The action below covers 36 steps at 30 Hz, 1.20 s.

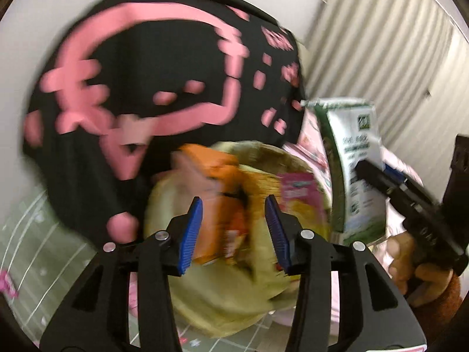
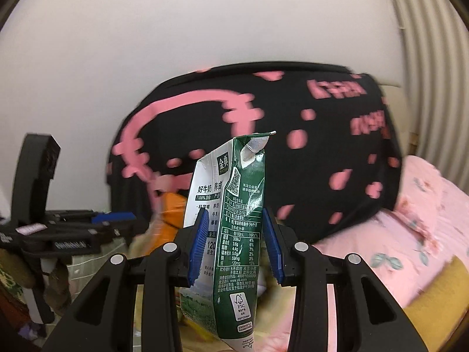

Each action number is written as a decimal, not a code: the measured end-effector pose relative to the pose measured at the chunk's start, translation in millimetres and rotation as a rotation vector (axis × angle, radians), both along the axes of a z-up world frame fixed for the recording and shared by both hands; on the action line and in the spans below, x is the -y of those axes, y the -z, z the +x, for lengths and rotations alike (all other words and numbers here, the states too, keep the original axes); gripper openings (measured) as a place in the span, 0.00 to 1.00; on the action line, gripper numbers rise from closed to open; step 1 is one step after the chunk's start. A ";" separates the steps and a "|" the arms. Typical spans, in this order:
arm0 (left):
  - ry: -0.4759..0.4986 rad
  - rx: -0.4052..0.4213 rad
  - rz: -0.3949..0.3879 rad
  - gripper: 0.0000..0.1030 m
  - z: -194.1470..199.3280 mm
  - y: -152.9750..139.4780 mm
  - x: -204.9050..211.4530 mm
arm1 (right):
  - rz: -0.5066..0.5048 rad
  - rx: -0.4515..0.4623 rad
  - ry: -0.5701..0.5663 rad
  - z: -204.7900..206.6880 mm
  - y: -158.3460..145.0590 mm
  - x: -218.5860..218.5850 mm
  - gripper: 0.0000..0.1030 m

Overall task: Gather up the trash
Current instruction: 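Open the left gripper to drop the snack stick while the right releases the carton, then move the right gripper to the pink face candy while the left reaches the pink wrapper strip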

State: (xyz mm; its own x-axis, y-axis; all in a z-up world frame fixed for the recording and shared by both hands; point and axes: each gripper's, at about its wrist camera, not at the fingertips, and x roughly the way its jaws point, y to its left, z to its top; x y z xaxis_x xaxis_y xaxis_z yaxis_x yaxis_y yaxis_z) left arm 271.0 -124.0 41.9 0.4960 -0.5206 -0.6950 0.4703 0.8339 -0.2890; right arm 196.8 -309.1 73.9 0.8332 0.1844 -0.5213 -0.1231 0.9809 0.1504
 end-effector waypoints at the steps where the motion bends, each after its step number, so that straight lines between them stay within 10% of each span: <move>1: -0.030 -0.001 -0.005 0.42 -0.8 -0.8 -12.1 | 0.002 -0.006 -0.021 4.3 3.4 -6.6 0.35; 15: -0.367 -0.092 -0.015 0.42 -45.0 36.4 -158.2 | -0.058 -0.277 0.009 54.1 84.2 -34.9 0.35; 36: -0.655 -0.054 0.022 0.45 -111.9 44.8 -269.1 | -0.090 -0.047 -0.134 7.6 8.8 -113.0 0.47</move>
